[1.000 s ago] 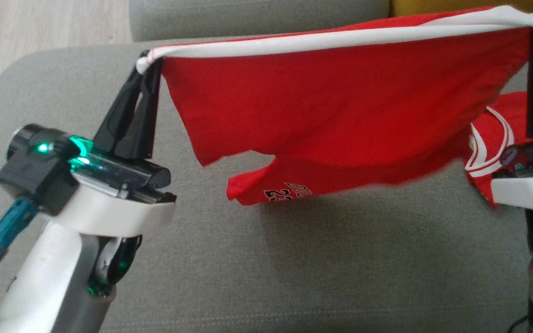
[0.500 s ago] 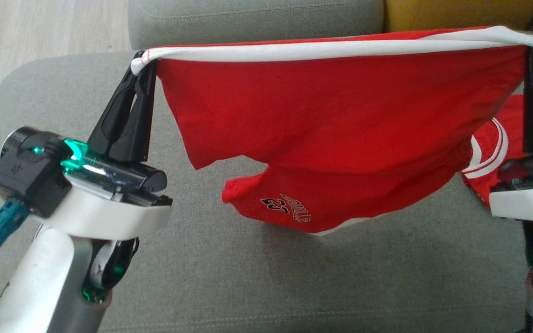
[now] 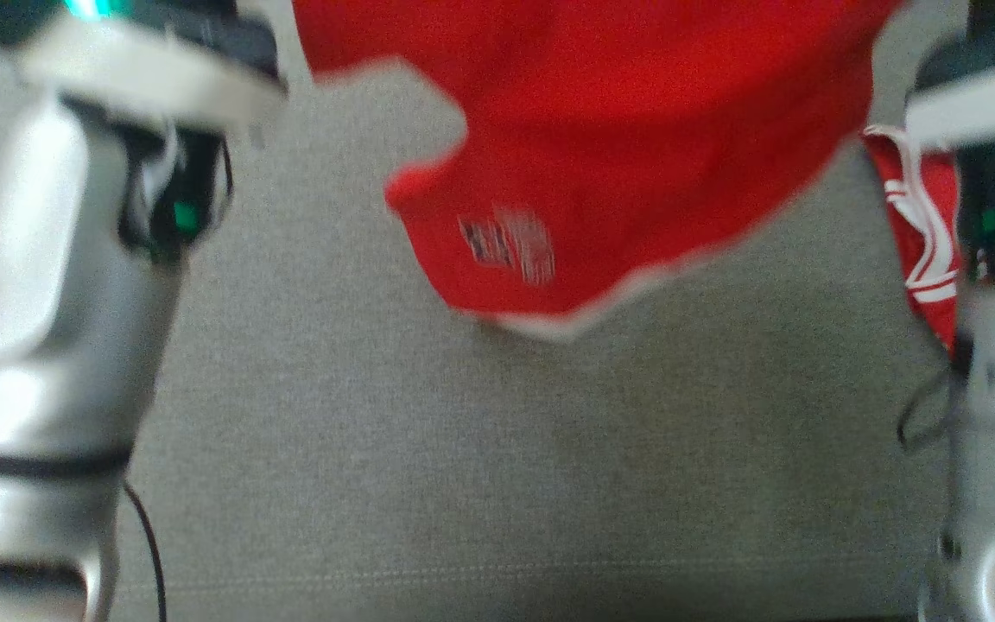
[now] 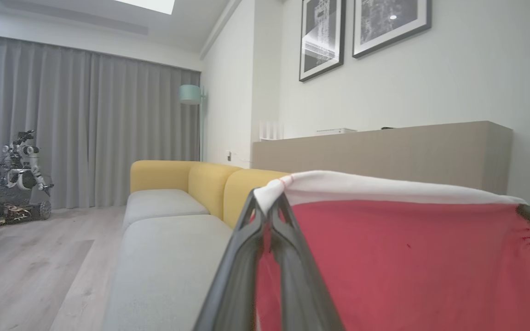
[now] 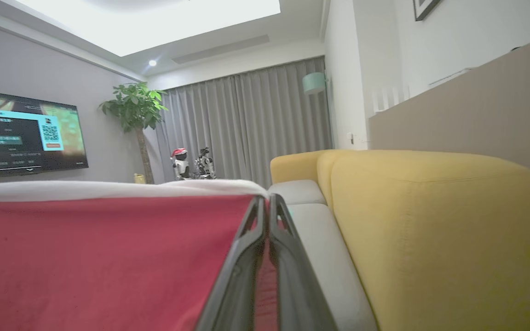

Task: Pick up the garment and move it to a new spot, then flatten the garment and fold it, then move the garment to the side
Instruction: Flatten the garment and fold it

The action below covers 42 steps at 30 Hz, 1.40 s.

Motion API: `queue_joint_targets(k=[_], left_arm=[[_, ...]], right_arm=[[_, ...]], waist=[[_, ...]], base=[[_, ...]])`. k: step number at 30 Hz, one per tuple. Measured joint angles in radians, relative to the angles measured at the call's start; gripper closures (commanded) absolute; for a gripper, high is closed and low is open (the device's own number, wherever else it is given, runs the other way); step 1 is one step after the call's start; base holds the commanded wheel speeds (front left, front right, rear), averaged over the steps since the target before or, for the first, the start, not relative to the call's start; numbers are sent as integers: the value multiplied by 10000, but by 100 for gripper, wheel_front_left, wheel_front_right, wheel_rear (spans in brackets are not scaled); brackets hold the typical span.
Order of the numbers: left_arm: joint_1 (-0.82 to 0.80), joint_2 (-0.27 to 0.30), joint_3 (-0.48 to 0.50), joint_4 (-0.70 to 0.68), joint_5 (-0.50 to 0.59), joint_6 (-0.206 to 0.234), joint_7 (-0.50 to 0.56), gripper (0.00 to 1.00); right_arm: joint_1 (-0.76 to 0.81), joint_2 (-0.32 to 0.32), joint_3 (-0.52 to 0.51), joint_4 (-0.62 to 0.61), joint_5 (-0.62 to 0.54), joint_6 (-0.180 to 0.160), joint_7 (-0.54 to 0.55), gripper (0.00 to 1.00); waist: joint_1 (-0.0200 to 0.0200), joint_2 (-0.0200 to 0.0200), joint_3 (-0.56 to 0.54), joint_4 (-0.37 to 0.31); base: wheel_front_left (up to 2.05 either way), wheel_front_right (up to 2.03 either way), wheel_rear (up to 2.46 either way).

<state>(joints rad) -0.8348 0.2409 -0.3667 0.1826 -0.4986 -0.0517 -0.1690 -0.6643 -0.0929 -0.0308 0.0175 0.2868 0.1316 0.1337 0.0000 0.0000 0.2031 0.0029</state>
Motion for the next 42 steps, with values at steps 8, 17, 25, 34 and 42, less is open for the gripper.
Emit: queue_joint_targets(k=[8,17,25,34,42], left_arm=[[-3397,-612,215,3578,261,-299,-717,100],[-4572,-1384,637,6535,395,-621,-878,100],[-3205,-1737,780,8571,414,-719,-876,100],[-1801,-1812,859,8178,813,-727,-876,100],[1906,-1918,1151,5668,924,-729,-874,100]], right_arm=[[-3596,176,535,3986,531,0,-1546,100],[-5809,184,2403,8688,1781,0,-3030,100],[-5777,186,4291,11252,2663,0,-3381,100],[-4636,198,5081,11685,2738,0,-3816,100],[-1359,130,3760,9687,1914,0,-3818,100]], waist=[[1,0,871,70],[1,0,1505,50],[1,-1,1970,148],[0,0,1747,123],[0,0,927,18]], base=[[0,0,0],[0,0,0],[0,0,0],[0,0,0],[0,0,0]])
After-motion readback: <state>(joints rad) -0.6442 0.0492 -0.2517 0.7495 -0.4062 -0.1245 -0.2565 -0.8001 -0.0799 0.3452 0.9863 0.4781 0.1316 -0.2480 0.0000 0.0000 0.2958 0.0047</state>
